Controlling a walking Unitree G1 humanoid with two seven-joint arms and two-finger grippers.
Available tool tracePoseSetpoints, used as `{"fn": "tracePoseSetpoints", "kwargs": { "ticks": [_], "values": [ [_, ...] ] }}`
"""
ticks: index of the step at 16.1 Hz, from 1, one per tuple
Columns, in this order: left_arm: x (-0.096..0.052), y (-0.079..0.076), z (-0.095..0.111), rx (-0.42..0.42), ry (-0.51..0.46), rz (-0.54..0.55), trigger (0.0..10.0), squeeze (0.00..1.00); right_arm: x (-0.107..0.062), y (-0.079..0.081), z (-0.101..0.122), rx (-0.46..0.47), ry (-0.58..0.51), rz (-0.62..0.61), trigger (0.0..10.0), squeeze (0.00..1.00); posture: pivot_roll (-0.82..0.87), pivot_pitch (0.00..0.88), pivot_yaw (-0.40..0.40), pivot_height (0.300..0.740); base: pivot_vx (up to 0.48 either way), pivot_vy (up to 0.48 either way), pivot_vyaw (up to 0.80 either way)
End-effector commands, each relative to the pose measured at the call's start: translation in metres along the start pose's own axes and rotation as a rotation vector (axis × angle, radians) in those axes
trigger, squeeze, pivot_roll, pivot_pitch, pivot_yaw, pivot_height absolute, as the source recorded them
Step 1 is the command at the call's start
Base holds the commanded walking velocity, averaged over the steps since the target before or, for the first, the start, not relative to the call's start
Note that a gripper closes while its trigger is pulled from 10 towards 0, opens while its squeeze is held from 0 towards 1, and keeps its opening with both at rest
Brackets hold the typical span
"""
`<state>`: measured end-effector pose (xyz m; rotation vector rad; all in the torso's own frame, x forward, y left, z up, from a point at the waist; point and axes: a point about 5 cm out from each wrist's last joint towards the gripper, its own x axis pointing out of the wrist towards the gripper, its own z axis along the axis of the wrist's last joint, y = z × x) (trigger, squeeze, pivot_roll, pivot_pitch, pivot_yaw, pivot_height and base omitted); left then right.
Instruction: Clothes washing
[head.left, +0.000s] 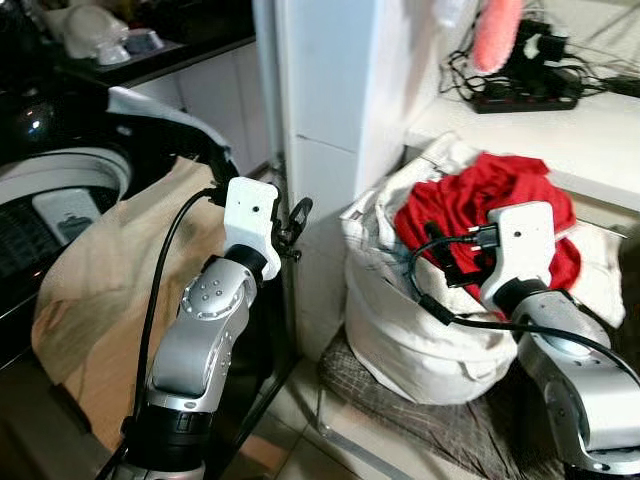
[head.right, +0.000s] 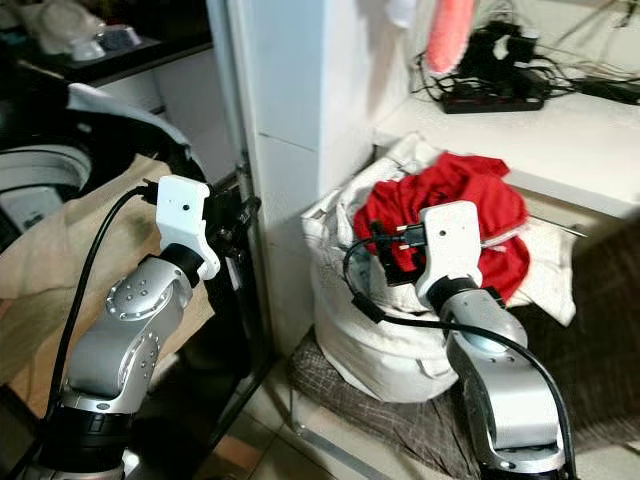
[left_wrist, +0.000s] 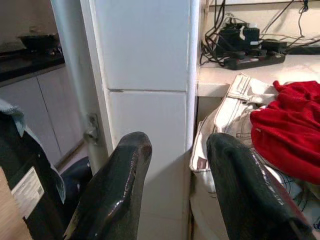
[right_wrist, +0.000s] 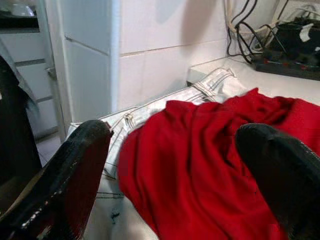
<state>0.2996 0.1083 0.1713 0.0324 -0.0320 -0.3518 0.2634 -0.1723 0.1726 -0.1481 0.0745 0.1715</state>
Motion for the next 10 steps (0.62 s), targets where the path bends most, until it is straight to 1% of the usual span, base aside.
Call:
{"fn": "tracePoseSetpoints", "kwargs": {
  "ticks": [1, 3, 5, 10],
  "values": [
    [0.003, 0.003, 0.004, 0.022, -0.016, 0.02, 10.0, 0.0, 0.002, -0.004, 0.004, -0.001, -0.016, -0.001, 10.0, 0.0, -0.09, 0.0, 0.038, 0.74, 0.0, 0.0, 0.0],
    [0.003, 0.004, 0.006, 0.03, -0.029, 0.027, 10.0, 0.0, 0.002, -0.004, 0.005, 0.005, -0.021, -0.002, 10.0, 0.0, -0.09, 0.0, 0.037, 0.74, 0.0, 0.0, 0.0],
    [0.002, 0.003, 0.004, 0.03, -0.019, 0.018, 10.0, 0.0, 0.0, 0.0, 0.002, 0.037, -0.022, -0.012, 10.0, 0.0, -0.09, 0.0, 0.041, 0.74, 0.0, 0.0, 0.0],
    [0.003, 0.003, 0.004, 0.044, -0.016, 0.015, 10.0, 0.0, -0.002, 0.007, 0.0, 0.043, -0.025, -0.012, 10.0, 0.0, -0.09, 0.0, 0.052, 0.74, 0.0, 0.0, 0.0]
  ]
}}
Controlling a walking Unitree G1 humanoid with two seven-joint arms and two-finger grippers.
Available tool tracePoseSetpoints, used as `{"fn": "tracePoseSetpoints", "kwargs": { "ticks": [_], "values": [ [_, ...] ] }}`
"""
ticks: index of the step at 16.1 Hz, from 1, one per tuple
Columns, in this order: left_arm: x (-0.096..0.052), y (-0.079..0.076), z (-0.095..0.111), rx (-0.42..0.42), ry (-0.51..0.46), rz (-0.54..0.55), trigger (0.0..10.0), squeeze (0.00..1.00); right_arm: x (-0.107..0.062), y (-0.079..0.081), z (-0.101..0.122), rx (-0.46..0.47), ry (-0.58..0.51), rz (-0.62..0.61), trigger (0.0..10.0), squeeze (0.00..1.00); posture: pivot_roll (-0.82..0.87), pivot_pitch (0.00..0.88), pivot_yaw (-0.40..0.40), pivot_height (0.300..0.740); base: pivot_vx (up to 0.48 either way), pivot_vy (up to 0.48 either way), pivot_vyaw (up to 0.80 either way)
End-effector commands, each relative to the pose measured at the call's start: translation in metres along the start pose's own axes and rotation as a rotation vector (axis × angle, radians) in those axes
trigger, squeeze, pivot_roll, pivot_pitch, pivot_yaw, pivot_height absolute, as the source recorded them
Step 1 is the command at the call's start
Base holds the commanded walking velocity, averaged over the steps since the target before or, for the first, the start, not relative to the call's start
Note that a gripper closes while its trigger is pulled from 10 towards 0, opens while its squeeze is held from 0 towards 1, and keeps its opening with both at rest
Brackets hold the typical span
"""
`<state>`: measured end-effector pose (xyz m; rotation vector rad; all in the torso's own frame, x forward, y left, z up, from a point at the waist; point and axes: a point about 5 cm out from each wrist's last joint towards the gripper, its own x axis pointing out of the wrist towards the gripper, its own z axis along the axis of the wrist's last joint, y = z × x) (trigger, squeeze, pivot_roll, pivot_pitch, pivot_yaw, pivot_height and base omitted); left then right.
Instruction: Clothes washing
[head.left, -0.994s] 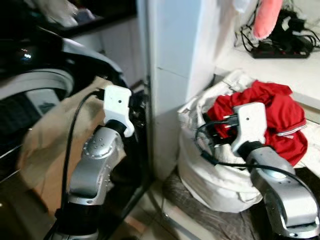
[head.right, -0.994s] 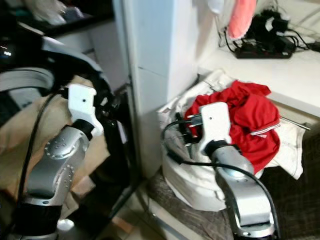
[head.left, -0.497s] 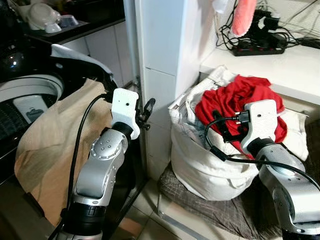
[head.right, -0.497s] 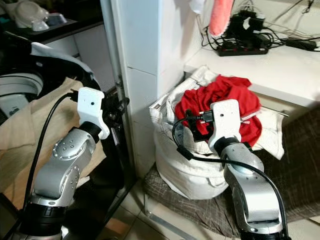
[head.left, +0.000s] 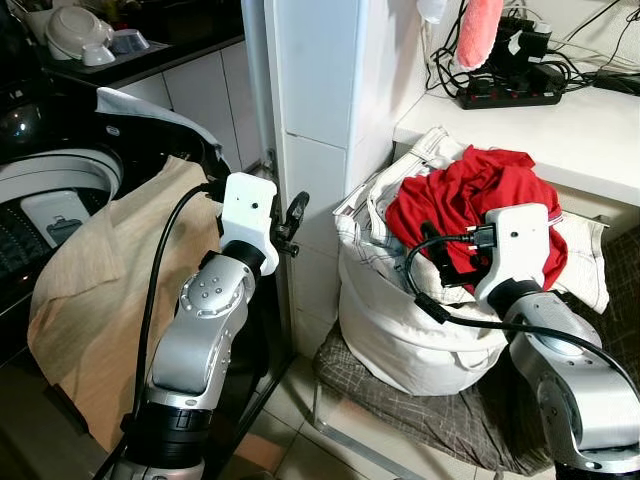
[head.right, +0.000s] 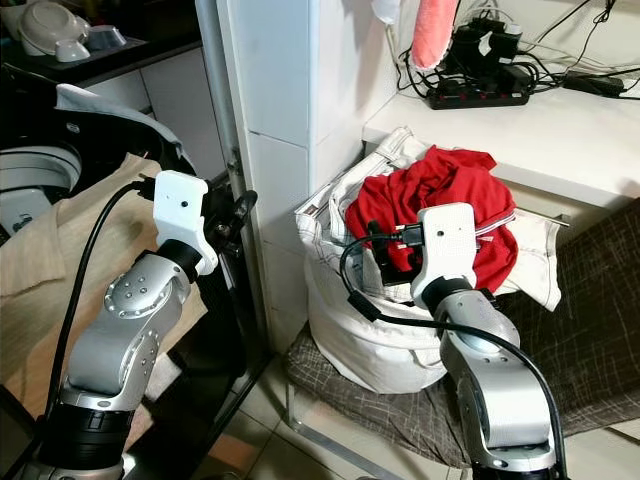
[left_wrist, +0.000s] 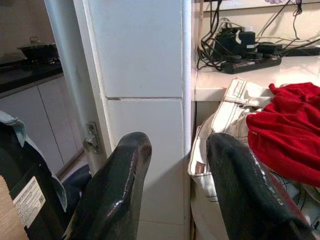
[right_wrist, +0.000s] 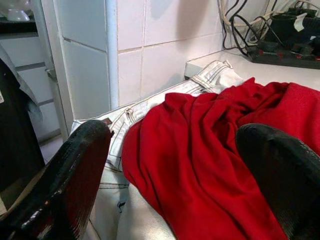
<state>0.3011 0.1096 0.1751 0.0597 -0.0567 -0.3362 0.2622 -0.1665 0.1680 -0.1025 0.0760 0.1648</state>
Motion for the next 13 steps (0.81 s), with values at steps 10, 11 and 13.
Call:
{"fn": "tracePoseSetpoints", "kwargs": {
  "ticks": [10, 11, 13],
  "values": [
    [0.0019, 0.0009, 0.0008, 0.014, -0.001, 0.001, 10.0, 0.0, -0.0021, 0.0012, 0.0047, -0.006, -0.03, -0.009, 10.0, 0.0, -0.09, 0.0, 0.049, 0.74, 0.0, 0.0, 0.0],
    [0.0021, 0.0008, 0.0009, 0.014, 0.001, -0.001, 10.0, 0.0, -0.0019, 0.0011, 0.0047, -0.006, -0.031, -0.009, 10.0, 0.0, -0.09, 0.0, 0.05, 0.74, 0.0, 0.0, 0.0],
    [0.0024, 0.0006, 0.0009, 0.016, 0.003, -0.004, 10.0, 0.0, -0.0019, 0.0008, 0.0047, -0.005, -0.03, -0.01, 10.0, 0.0, -0.09, 0.0, 0.05, 0.74, 0.0, 0.0, 0.0]
  ]
}}
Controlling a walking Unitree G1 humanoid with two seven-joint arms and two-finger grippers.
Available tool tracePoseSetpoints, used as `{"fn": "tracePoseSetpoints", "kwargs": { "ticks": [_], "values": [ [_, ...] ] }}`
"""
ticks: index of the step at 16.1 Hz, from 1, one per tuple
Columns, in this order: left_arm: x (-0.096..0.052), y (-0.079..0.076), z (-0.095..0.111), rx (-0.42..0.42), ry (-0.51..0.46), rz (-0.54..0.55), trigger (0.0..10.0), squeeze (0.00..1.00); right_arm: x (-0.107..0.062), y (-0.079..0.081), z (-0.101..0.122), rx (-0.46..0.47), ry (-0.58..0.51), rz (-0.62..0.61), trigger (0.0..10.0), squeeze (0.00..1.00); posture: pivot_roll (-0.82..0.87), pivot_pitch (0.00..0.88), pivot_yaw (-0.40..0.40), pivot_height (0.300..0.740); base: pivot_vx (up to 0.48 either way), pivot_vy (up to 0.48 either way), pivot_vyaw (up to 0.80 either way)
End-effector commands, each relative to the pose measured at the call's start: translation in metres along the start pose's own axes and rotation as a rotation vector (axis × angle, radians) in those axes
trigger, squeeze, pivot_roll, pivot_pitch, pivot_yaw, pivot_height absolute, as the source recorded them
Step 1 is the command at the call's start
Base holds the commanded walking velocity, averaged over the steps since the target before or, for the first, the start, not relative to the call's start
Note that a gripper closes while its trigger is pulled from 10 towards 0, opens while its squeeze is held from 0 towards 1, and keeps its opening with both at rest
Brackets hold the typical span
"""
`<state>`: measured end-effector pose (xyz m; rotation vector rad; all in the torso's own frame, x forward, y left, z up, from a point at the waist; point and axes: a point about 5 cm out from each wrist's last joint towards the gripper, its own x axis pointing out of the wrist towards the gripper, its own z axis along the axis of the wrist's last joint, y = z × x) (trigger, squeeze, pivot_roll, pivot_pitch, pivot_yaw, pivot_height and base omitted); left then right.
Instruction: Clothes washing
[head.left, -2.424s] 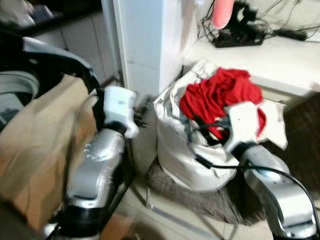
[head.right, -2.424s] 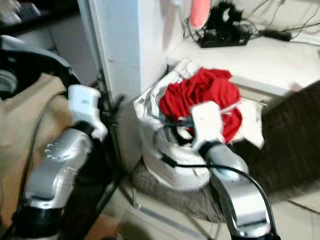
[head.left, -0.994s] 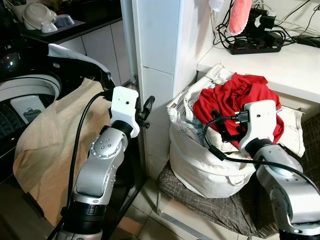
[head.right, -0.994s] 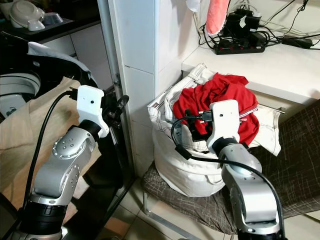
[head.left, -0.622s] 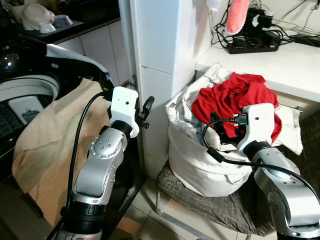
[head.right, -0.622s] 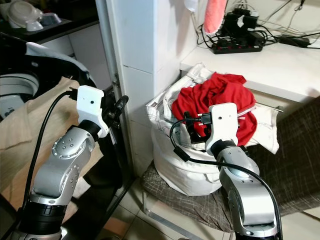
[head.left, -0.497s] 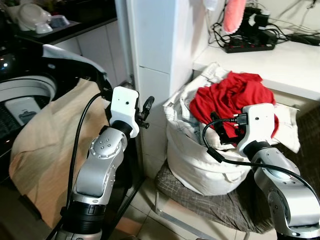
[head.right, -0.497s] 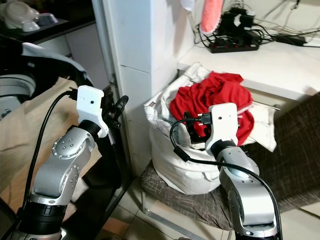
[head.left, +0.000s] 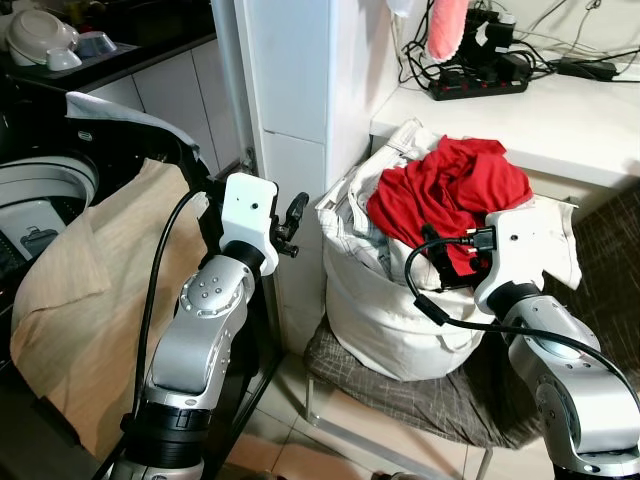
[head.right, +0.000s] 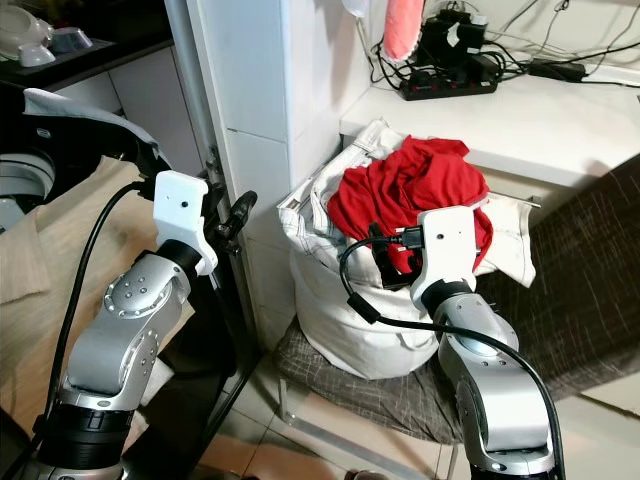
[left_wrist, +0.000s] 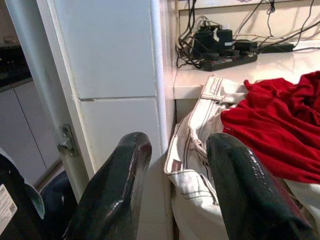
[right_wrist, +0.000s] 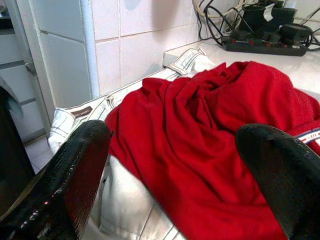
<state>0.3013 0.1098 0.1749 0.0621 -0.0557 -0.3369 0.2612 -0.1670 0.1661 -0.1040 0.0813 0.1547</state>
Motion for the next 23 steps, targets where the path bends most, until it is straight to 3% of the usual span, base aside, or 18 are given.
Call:
{"fn": "tracePoseSetpoints", "kwargs": {
  "ticks": [1, 19, 20, 23],
  "values": [
    [0.002, 0.0, 0.001, 0.013, 0.002, -0.003, 10.0, 0.0, -0.001, 0.001, 0.007, -0.004, -0.036, -0.001, 10.0, 0.0, -0.09, 0.0, 0.05, 0.74, 0.0, 0.0, 0.0],
    [0.003, 0.001, 0.001, 0.015, 0.004, -0.005, 10.0, 0.0, 0.001, 0.0, 0.007, 0.0, -0.042, -0.005, 10.0, 0.0, -0.09, 0.0, 0.05, 0.74, 0.0, 0.0, 0.0],
    [0.004, 0.0, 0.002, 0.014, 0.002, -0.005, 10.0, 0.0, 0.003, 0.001, 0.011, 0.019, -0.07, 0.013, 10.0, 0.98, -0.09, 0.0, 0.051, 0.74, 0.0, 0.0, 0.0],
    [0.01, -0.001, 0.003, 0.011, -0.002, -0.013, 10.0, 0.0, 0.027, -0.025, 0.017, -0.046, -0.069, -0.02, 10.0, 1.0, -0.1, 0.0, 0.073, 0.74, 0.0, 0.0, 0.0]
  ]
}}
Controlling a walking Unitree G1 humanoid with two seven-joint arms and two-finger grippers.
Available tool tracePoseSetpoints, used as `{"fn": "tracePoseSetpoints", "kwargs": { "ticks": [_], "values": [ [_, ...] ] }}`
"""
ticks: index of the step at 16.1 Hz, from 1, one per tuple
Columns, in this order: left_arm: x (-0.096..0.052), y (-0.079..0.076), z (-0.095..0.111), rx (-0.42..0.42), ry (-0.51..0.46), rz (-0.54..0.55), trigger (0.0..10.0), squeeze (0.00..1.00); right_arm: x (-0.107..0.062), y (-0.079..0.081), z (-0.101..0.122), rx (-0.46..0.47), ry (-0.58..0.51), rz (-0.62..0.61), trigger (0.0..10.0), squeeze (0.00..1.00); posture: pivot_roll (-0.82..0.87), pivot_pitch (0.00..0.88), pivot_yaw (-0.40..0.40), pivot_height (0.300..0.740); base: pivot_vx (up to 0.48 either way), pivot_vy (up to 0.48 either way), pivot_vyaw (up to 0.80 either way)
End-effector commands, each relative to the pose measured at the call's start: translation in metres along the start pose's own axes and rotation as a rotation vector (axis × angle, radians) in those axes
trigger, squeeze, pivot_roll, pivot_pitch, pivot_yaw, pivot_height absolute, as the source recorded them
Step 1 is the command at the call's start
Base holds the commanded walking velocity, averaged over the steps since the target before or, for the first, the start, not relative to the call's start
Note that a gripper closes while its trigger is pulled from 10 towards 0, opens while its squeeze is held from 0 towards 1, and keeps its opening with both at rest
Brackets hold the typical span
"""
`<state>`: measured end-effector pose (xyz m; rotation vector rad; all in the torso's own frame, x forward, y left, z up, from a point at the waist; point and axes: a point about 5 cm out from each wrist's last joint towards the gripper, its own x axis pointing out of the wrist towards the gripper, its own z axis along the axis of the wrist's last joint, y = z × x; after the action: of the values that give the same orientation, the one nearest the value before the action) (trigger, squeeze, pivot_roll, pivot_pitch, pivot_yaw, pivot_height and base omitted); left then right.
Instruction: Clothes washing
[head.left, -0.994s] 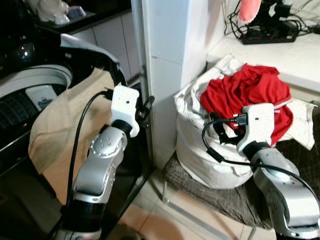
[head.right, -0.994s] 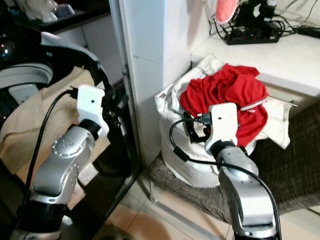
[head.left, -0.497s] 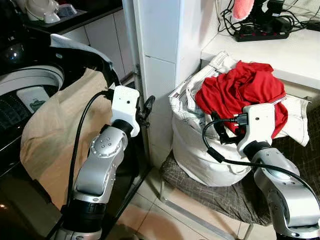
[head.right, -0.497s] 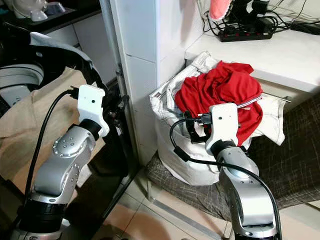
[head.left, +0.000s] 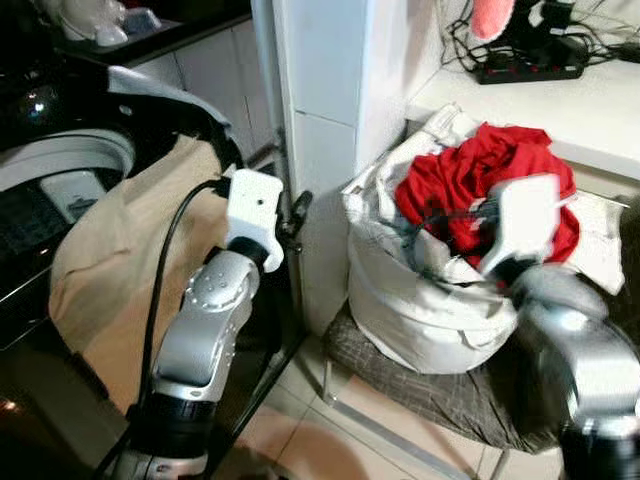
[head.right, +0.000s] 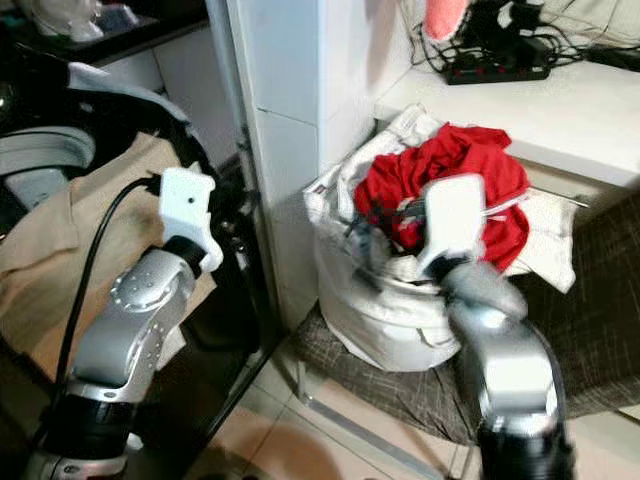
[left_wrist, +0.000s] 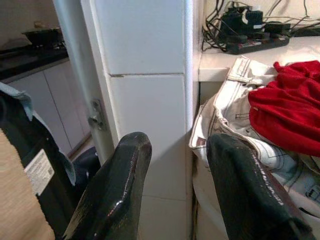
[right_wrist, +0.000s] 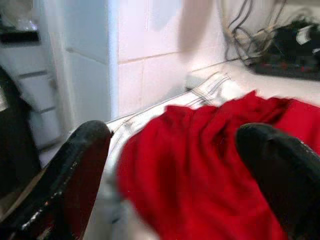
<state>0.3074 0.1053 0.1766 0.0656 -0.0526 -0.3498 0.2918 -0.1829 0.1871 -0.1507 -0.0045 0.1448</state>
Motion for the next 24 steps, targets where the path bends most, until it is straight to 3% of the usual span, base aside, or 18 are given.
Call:
{"fn": "tracePoseSetpoints", "kwargs": {
  "ticks": [1, 2, 3, 4, 6, 10, 11, 13, 14, 15, 24],
  "values": [
    [0.005, 0.001, 0.003, 0.011, -0.008, -0.009, 10.0, 0.0, 0.021, -0.021, -0.001, -0.028, 0.063, 0.02, 10.0, 1.0, -0.11, 0.0, 0.08, 0.74, 0.0, 0.0, 0.0],
    [0.007, 0.002, 0.004, 0.01, -0.01, -0.011, 10.0, 0.0, 0.036, -0.036, 0.001, -0.04, 0.114, 0.045, 10.0, 1.0, -0.11, 0.0, 0.084, 0.74, 0.0, 0.0, 0.0],
    [0.007, 0.003, 0.004, 0.011, -0.009, -0.01, 10.0, 0.0, 0.041, -0.04, 0.0, -0.043, 0.133, 0.045, 10.0, 1.0, -0.11, 0.0, 0.086, 0.74, 0.0, 0.0, 0.0],
    [0.009, 0.003, 0.004, 0.024, -0.007, -0.014, 10.0, 0.0, 0.054, -0.053, -0.008, -0.096, 0.224, 0.05, 10.0, 1.0, -0.11, 0.0, 0.086, 0.74, 0.0, 0.0, 0.0],
    [0.01, 0.004, 0.007, 0.032, -0.013, -0.023, 10.0, 0.0, 0.065, -0.067, -0.007, -0.112, 0.257, 0.009, 10.0, 1.0, -0.1, 0.0, 0.082, 0.74, 0.0, 0.0, 0.0],
    [0.011, 0.006, 0.007, 0.041, -0.012, -0.033, 10.0, 0.0, 0.077, -0.079, -0.016, -0.228, 0.341, 0.013, 10.0, 1.0, -0.1, 0.0, 0.084, 0.74, 0.0, 0.0, 0.0],
    [0.011, 0.005, 0.006, 0.042, -0.004, -0.055, 10.0, 0.0, 0.077, -0.081, -0.023, -0.267, 0.375, 0.017, 10.0, 0.0, -0.1, 0.0, 0.085, 0.74, 0.0, 0.0, 0.0],
    [0.008, -0.003, 0.001, 0.049, 0.028, -0.131, 10.0, 0.0, 0.073, -0.085, -0.049, -0.356, 0.483, 0.03, 9.6, 0.0, -0.08, 0.0, 0.075, 0.74, 0.0, 0.0, 0.0],
    [0.007, -0.001, 0.001, 0.051, 0.025, -0.119, 10.0, 0.0, 0.073, -0.086, -0.048, -0.342, 0.473, 0.015, 0.8, 0.0, -0.08, 0.0, 0.07, 0.74, 0.0, 0.0, 0.0],
    [0.007, 0.002, 0.002, 0.058, 0.022, -0.105, 10.0, 0.0, 0.074, -0.087, -0.046, -0.323, 0.455, 0.0, 0.0, 0.0, -0.08, 0.0, 0.07, 0.74, 0.0, 0.0, 0.0],
    [0.008, 0.002, 0.001, 0.076, 0.02, -0.093, 10.0, 0.0, 0.074, -0.095, -0.042, -0.334, 0.38, -0.032, 0.0, 0.0, -0.08, 0.0, 0.079, 0.74, 0.0, 0.0, 0.0]
  ]
}}
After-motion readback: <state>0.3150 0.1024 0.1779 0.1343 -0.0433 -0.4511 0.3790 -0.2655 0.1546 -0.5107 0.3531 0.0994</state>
